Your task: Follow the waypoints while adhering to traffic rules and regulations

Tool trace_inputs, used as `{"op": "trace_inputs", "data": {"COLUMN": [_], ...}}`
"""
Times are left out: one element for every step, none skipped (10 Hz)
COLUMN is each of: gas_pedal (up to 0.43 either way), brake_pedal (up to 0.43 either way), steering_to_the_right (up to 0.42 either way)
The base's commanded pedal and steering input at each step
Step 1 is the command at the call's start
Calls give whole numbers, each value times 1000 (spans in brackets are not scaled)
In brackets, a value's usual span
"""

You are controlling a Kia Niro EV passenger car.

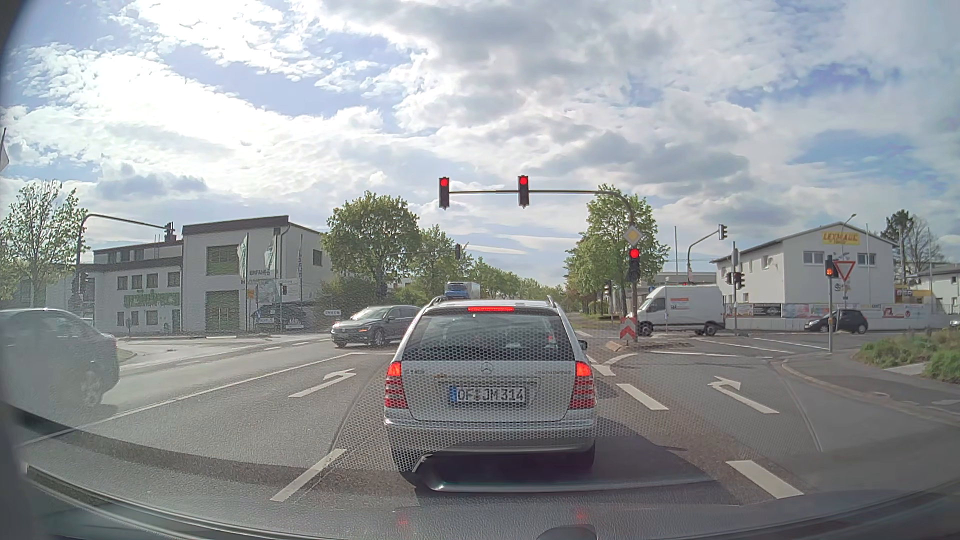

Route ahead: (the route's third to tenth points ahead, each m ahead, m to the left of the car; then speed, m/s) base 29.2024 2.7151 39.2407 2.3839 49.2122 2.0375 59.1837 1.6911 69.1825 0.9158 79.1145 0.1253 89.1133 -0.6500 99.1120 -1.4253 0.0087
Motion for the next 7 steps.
{"op": "trace_inputs", "data": {"gas_pedal": [0, 0, 0, 0, 0, 0, 0], "brake_pedal": [256, 250, 256, 262, 262, 262, 268], "steering_to_the_right": [1, 1, 1, 1, 1, 1, 1]}}
